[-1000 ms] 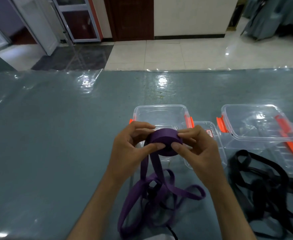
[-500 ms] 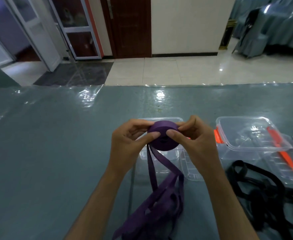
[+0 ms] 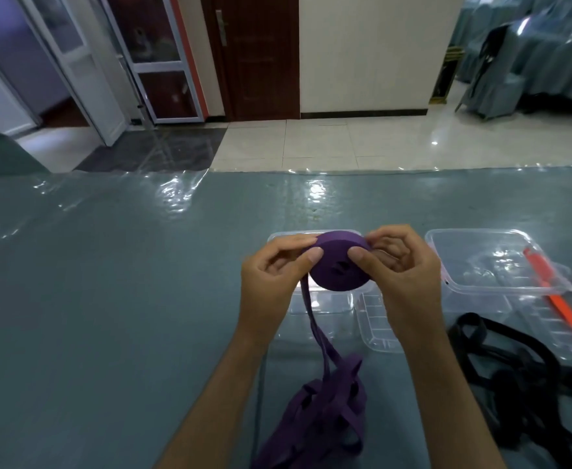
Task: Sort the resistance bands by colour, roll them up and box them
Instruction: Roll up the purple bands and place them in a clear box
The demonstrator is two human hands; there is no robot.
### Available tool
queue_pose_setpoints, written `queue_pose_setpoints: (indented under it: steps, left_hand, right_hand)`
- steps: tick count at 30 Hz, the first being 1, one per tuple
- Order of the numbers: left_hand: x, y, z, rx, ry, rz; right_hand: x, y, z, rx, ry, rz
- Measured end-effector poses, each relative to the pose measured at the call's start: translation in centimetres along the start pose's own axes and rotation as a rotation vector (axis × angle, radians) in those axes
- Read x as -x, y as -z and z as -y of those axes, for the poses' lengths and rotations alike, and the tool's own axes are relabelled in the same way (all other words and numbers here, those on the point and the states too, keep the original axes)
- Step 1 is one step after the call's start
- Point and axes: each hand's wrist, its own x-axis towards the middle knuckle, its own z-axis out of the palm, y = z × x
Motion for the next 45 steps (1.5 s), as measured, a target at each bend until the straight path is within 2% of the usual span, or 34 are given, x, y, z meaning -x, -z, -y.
queue_pose_setpoints:
  steps: [2, 4, 6, 8, 10, 14, 20, 25, 28, 31, 33, 35, 39, 42, 45]
  left_hand:
    - [0.2, 0.6, 0.7, -0.041, 0.040, 0.089]
    - [0.4, 1.1, 1.1, -0.044, 0.095, 0.143]
    - [0.8, 1.2, 1.4, -0.033, 0.128, 0.108]
    - [1.4, 0.6, 1.8, -0.012, 0.137, 0.044]
    - [2.0, 0.2, 2.2, 0.011, 0.139, 0.037]
    - [1.4, 0.4, 1.8, 0.026, 0.169, 0.177]
    - [-1.5, -0.2, -0.6, -0.035, 0.034, 0.129]
    - [-3.2, -0.8, -2.0, -0.080, -0.063, 0.146]
    - [-3.8, 0.4, -1.8, -0.112, -0.054, 0.200]
    - [-3.5, 1.0, -1.6, -0.099, 0.020, 0.105]
    - [-2.8, 0.9, -1.3, -0.097, 0.048, 0.028]
    - [-2.2, 1.1, -0.9, -0.076, 0.075, 0.036]
    - [-2.1, 2.5, -0.7, -0.009, 0.130, 0.155]
    - [-1.6, 2.5, -0.6, -0.035, 0.118, 0.084]
    - [-0.8, 1.4, -0.3, 0.038, 0.139, -0.012]
  right_hand:
    - [0.5, 0.4, -0.4, -0.020, -0.020, -0.042]
    - [0.8, 1.2, -0.8, 0.004, -0.090, 0.025]
    - [1.1, 2.1, -1.2, 0.036, -0.175, 0.100]
    - [1.3, 2.6, -1.5, 0.043, -0.202, 0.085]
    - [1.3, 2.7, -1.6, 0.055, -0.137, 0.044]
    - [1.4, 2.1, -1.5, 0.016, -0.026, -0.033]
    - [0.7, 1.4, -1.1, -0.021, -0.101, 0.011]
    - [-0.7, -0.1, 0.5, -0.019, 0.037, -0.038]
    - [-0.7, -0.4, -0.1, -0.008, 0.029, -0.002]
    - [-0.5, -0.4, -0.6, 0.036, -0.065, 0.031]
    - [-0.7, -0.4, -0.6, 0.056, -0.059, 0.030]
    - [-0.7, -0.6, -0.5, 0.044, -0.022, 0.012]
    - [-0.3, -0.7, -1.5, -0.012, -0.044, -0.002]
    - [-0.2, -0.5, -2.0, -0.012, -0.099, 0.003]
    - [-0.4, -0.7, -2.0, -0.027, -0.065, -0.079]
